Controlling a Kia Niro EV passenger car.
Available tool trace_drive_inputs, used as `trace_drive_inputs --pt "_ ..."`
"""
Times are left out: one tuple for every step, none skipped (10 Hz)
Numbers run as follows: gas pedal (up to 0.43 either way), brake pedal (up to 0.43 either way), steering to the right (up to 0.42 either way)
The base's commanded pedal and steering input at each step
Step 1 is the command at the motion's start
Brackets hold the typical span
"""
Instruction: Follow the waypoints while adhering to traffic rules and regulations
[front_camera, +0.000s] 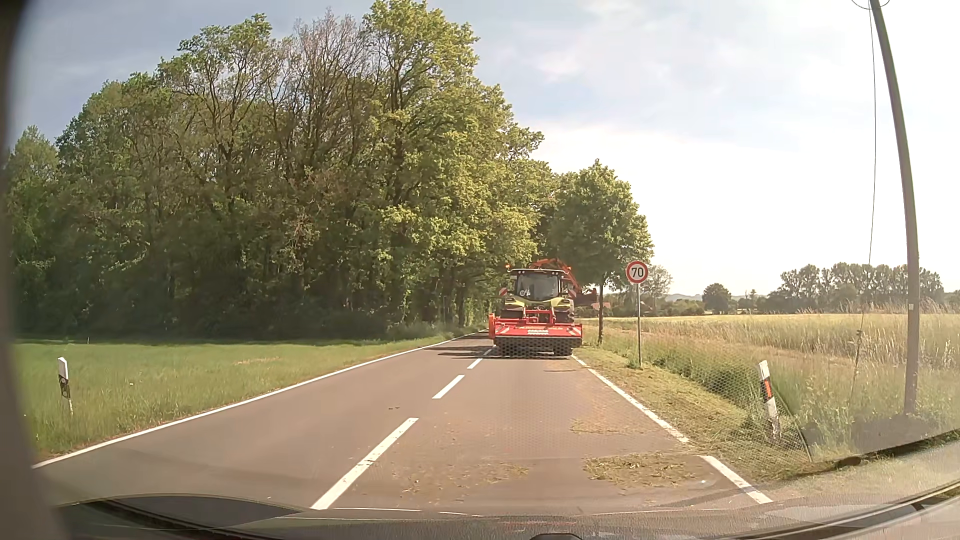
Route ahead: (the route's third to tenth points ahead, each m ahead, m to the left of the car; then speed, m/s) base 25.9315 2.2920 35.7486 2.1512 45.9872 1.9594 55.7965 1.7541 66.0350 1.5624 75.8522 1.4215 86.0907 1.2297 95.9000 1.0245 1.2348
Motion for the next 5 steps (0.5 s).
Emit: trace_drive_inputs --pt "0.197 0.000 -0.032" --pt "0.197 0.000 -0.045" --pt "0.197 0.000 -0.059" --pt "0.197 0.000 -0.074" --pt "0.197 0.000 -0.088"
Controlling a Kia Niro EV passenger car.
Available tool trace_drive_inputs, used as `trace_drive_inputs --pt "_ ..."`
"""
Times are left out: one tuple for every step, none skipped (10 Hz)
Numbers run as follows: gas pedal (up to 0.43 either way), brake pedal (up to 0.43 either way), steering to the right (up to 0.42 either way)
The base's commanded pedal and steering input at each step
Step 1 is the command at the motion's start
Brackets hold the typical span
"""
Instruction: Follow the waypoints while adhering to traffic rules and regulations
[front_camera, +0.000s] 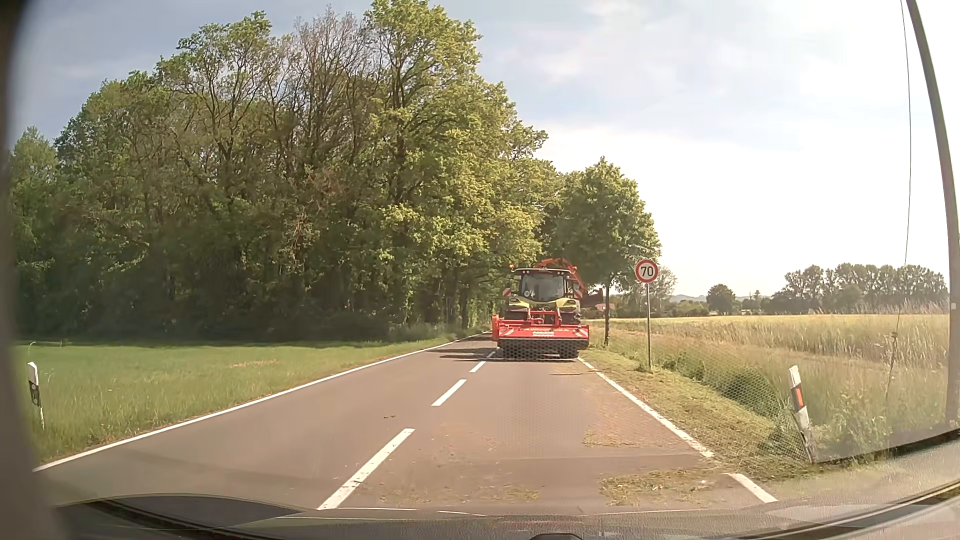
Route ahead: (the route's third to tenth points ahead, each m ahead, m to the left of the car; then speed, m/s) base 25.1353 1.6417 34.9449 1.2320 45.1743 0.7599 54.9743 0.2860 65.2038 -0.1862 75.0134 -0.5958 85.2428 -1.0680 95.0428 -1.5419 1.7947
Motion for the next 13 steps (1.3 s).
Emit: trace_drive_inputs --pt "0.197 0.000 -0.101" --pt "0.197 0.000 -0.119" --pt "0.197 0.000 -0.139" --pt "0.209 0.000 -0.152" --pt "0.220 0.000 -0.165" --pt "0.220 0.000 -0.167" --pt "0.220 0.000 -0.167" --pt "0.220 0.000 -0.167" --pt "0.220 0.000 -0.167" --pt "0.220 0.000 -0.167" --pt "0.248 0.000 -0.167" --pt "0.248 0.000 -0.167" --pt "0.260 0.000 -0.167"
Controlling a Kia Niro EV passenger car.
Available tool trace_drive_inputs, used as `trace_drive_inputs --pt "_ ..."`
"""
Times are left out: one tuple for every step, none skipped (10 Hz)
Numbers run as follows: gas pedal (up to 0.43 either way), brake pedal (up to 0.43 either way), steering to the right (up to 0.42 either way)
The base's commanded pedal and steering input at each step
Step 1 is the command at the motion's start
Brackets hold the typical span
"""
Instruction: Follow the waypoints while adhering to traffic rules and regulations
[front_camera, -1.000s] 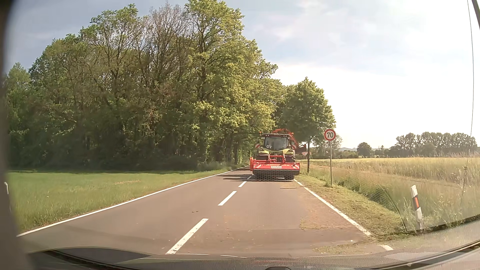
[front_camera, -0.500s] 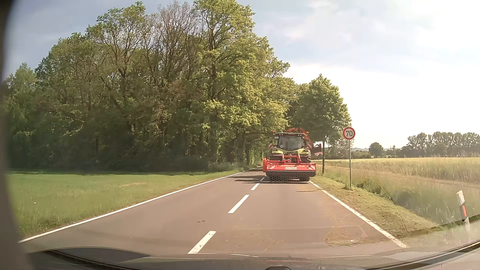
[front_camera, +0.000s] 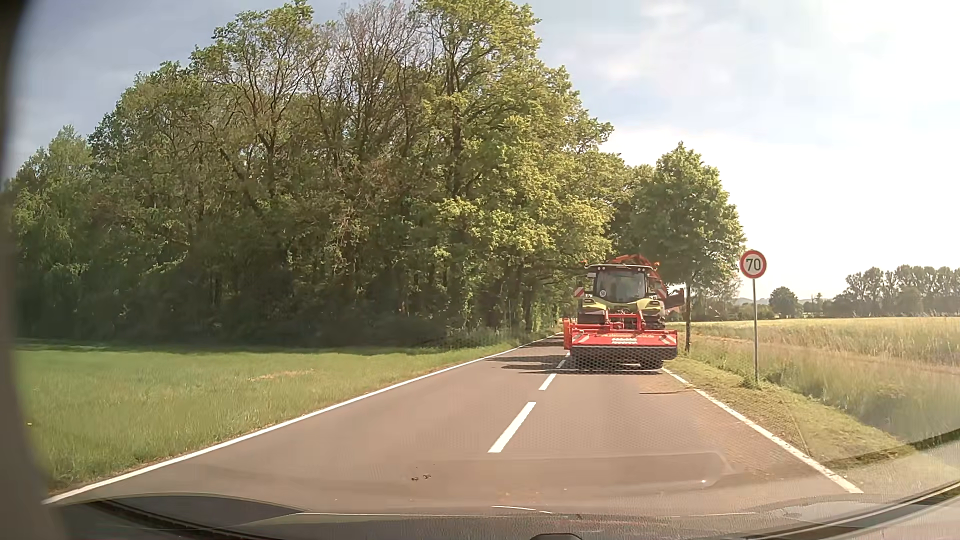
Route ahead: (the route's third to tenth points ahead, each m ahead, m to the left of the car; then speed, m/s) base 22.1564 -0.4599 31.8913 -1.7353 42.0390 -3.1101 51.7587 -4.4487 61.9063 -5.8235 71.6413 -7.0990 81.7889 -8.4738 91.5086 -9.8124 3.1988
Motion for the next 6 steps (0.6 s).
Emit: trace_drive_inputs --pt "0.268 0.000 -0.167" --pt "0.268 0.000 -0.167" --pt "0.268 0.000 -0.167" --pt "0.268 0.000 -0.166" --pt "0.280 0.000 -0.151" --pt "0.280 0.000 -0.122"
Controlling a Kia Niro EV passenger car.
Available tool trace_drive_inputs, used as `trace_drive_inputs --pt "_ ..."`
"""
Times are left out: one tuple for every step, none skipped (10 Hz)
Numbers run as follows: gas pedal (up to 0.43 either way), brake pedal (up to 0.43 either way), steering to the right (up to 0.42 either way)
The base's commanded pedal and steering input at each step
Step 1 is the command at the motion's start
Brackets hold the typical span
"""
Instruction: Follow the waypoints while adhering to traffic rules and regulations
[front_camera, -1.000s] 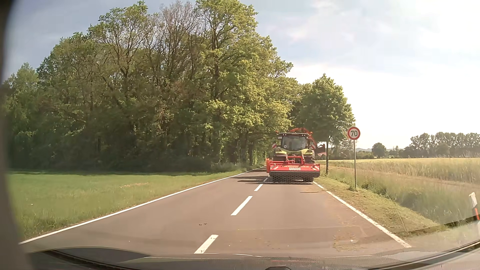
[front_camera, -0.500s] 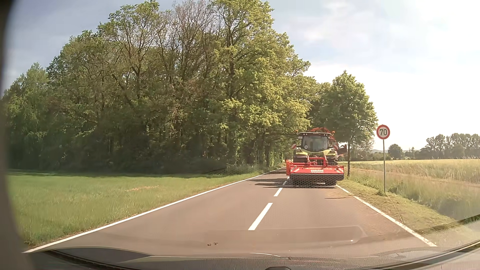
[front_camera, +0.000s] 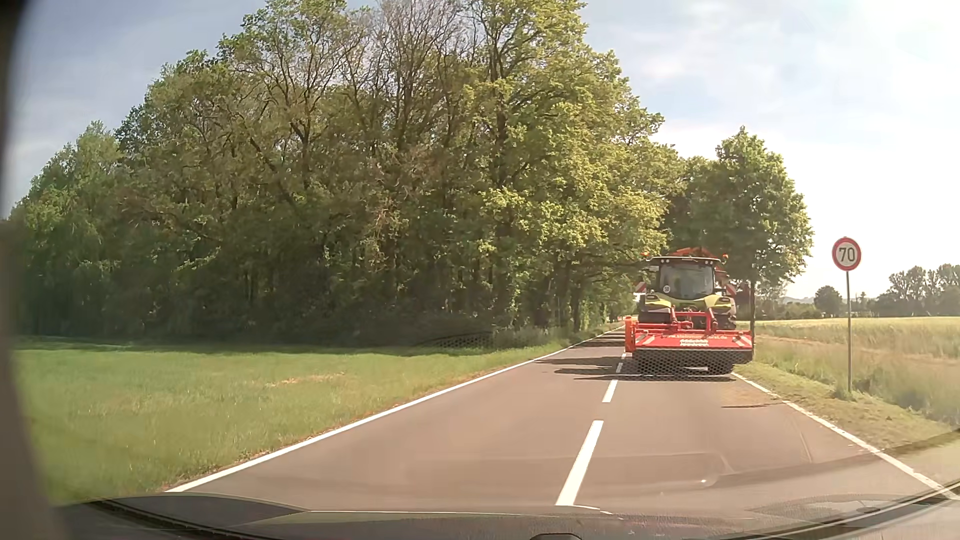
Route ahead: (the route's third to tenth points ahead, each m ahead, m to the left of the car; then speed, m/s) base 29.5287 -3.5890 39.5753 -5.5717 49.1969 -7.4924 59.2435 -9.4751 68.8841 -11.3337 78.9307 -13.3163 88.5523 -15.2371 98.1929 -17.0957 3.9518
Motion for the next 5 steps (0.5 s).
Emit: trace_drive_inputs --pt "0.280 0.000 -0.096" --pt "0.280 0.000 -0.075" --pt "0.280 0.000 -0.049" --pt "0.280 0.000 -0.030" --pt "0.280 0.000 -0.015"
